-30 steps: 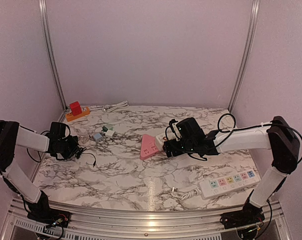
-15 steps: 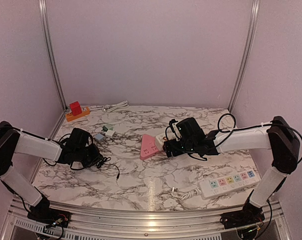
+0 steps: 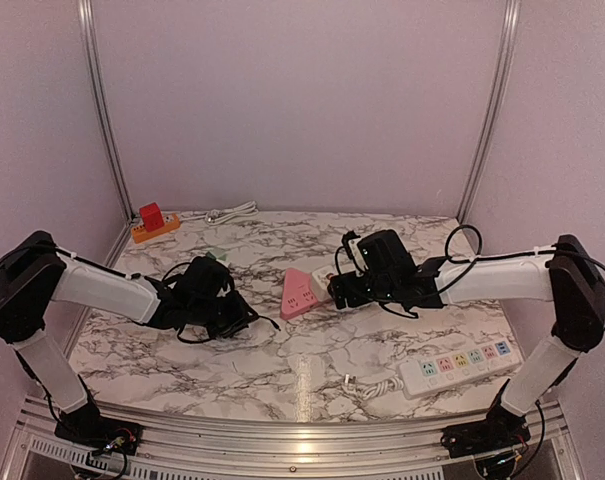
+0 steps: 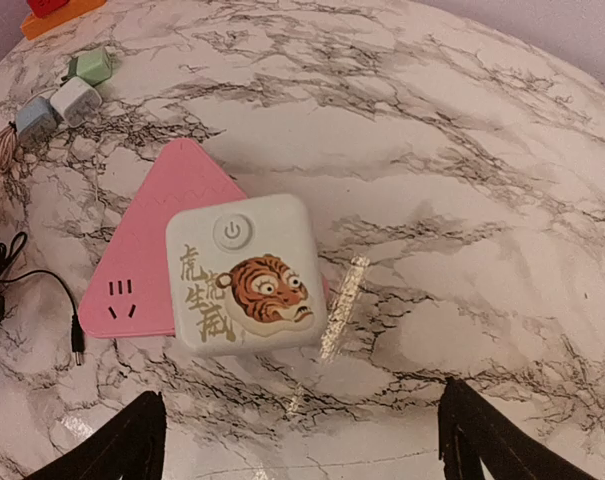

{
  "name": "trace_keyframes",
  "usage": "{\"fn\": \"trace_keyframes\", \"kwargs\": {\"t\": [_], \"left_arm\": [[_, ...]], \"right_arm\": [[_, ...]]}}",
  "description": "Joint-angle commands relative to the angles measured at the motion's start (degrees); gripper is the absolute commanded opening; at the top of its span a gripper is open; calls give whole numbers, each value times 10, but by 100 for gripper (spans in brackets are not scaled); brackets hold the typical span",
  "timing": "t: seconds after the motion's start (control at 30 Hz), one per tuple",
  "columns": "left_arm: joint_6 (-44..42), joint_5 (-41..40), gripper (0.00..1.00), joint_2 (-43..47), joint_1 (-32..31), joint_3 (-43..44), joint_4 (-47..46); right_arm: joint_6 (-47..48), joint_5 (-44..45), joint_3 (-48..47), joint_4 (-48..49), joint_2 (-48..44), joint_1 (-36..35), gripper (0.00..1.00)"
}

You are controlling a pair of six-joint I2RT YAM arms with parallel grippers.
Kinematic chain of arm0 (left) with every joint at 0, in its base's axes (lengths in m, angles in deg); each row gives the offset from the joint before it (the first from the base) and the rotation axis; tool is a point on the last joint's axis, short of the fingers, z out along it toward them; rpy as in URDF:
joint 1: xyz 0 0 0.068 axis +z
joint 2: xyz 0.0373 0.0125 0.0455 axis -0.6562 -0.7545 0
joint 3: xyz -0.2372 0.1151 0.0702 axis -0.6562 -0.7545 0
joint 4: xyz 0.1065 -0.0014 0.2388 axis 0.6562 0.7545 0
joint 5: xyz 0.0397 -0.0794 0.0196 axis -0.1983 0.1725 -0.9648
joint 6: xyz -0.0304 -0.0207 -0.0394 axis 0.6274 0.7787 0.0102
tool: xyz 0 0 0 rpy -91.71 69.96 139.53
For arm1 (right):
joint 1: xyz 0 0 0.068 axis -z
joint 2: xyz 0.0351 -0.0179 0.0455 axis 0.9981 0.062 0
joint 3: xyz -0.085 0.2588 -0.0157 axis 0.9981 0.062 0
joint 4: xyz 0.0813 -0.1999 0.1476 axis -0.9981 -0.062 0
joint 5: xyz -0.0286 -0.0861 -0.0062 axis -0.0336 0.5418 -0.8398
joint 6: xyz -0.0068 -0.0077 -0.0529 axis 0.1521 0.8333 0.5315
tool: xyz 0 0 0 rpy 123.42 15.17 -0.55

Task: Insert the plug
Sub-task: Adjust the plug at the center of the board, then pick up the plug and the socket.

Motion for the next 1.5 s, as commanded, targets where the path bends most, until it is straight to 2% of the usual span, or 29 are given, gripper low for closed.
{"fn": "trace_keyframes", "kwargs": {"t": [0.0, 0.17, 0.27, 0.47, 0.63, 0.83, 1.0, 1.17, 1.47], "left_arm": [[-24, -16, 42, 26, 2, 18, 8], [-82, -37, 57, 82, 15, 34, 52], [-115, -98, 72, 125, 39, 33, 120], [-152, -134, 81, 216, 130, -32, 152], [-198, -143, 81, 239, 165, -51, 166], [-199, -131, 82, 149, 167, -17, 223], [-205, -138, 83, 86, 168, -2, 224], [-236, -159, 83, 61, 169, 15, 214], [-292, -112, 80, 21, 169, 20, 184]], "right_arm": [[5, 13, -9, 2, -18, -5, 89], [6, 9, -7, 7, -15, -5, 89], [8, 6, -6, 9, -16, -4, 89], [9, 1, 0, 17, -13, -5, 89], [9, -4, -1, 18, -8, -4, 89], [9, -3, -4, 19, -6, -4, 89], [7, -12, -8, 15, -4, -5, 89], [9, -8, -8, 8, -4, -5, 89], [9, -9, -18, 7, 6, -5, 89]]}}
